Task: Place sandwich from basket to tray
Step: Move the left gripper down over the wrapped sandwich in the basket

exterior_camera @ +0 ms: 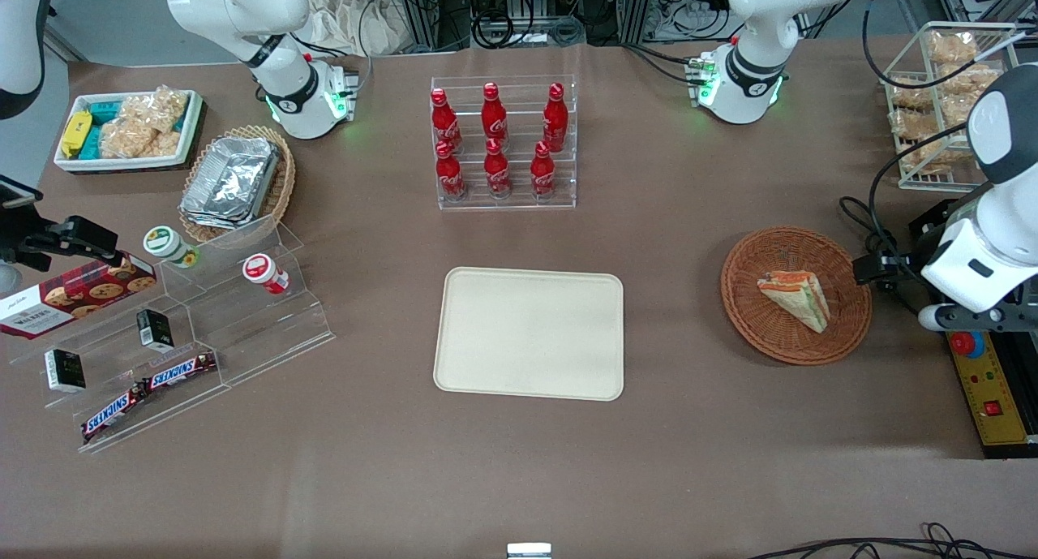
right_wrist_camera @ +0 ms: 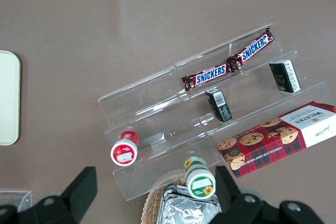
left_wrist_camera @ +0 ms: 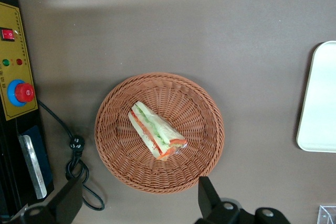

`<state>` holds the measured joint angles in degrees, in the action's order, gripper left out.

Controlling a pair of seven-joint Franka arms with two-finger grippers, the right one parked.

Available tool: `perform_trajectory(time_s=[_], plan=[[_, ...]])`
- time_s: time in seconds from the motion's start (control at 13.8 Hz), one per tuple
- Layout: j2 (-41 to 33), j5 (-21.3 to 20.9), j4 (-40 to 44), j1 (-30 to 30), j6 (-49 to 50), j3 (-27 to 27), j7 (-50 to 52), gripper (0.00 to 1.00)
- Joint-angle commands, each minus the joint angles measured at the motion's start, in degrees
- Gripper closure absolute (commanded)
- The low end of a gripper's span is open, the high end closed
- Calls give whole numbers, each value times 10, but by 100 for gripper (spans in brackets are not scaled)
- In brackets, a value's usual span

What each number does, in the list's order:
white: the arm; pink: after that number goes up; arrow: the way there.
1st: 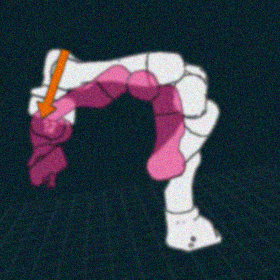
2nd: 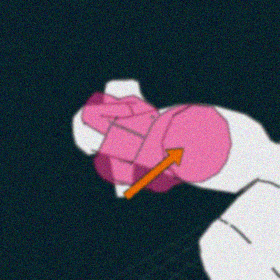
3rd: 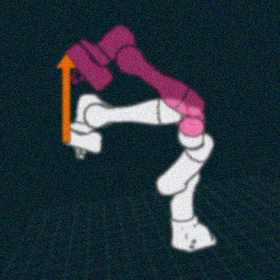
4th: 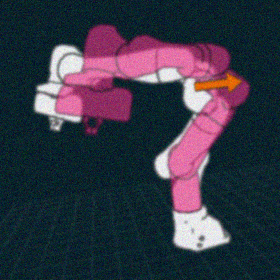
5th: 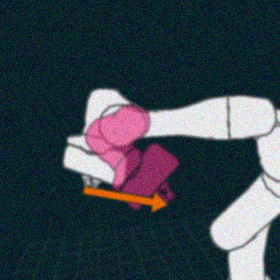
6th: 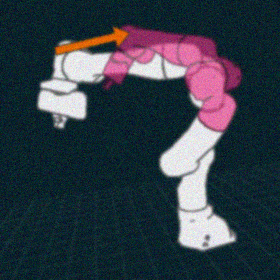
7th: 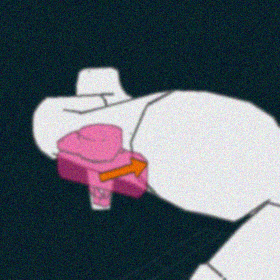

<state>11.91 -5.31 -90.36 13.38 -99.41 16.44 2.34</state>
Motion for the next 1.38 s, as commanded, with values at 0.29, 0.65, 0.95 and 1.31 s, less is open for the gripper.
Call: perform_trajectory(time_s=[0.29, 0.65, 0.95, 1.31], plan=[[11, -28, 17, -4, 17, 5, -2, 1], [13, -21, -52, 6, -21, 2, 124, 1], [6, -25, -172, 10, -163, 1, 362, 1], [11, -20, -270, 38, -281, 0, 444, 1]])
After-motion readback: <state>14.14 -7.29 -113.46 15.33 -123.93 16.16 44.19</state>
